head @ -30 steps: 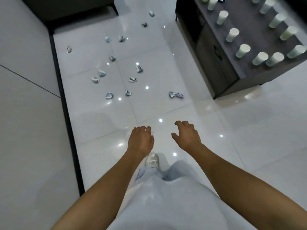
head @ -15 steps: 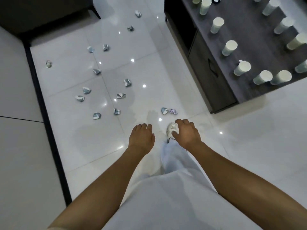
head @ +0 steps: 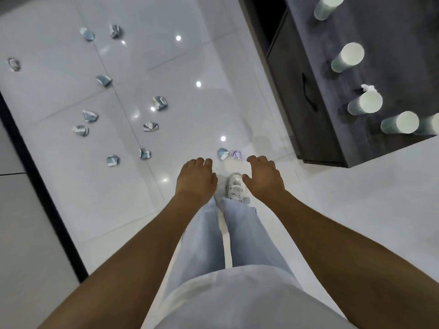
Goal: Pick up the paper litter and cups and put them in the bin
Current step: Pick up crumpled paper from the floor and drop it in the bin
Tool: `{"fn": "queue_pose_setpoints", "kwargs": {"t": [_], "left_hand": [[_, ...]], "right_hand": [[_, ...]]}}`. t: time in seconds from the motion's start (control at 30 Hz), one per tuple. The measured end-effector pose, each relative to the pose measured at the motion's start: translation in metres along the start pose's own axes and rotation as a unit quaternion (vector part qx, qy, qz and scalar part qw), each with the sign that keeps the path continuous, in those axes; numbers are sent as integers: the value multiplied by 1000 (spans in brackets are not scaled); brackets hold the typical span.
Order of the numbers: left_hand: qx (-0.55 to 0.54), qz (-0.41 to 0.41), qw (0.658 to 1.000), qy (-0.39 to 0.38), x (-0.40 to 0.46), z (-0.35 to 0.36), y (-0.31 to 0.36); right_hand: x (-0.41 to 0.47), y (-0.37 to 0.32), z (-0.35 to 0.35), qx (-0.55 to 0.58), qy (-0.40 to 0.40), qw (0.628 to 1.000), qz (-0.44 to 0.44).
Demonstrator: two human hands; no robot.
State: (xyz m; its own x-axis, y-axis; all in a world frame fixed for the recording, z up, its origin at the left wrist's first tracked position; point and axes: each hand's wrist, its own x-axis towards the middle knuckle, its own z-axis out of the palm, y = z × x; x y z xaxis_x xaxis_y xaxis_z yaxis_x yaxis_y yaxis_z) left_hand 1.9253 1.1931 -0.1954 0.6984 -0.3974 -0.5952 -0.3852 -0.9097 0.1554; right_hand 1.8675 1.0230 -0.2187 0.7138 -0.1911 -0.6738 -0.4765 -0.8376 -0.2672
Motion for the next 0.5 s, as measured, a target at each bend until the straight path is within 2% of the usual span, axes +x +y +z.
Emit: {"fn": "queue_pose_setpoints", "kwargs": {"t": [0.23, 0.5], "left_hand": [[-4, 11, 999, -42, 93, 81, -35], [6, 26, 998, -55, 201, 212, -96]], "right_hand": [[111, 16, 77, 1, -37, 999, 8], [247, 24, 220, 15, -65, 998, -12]]}}
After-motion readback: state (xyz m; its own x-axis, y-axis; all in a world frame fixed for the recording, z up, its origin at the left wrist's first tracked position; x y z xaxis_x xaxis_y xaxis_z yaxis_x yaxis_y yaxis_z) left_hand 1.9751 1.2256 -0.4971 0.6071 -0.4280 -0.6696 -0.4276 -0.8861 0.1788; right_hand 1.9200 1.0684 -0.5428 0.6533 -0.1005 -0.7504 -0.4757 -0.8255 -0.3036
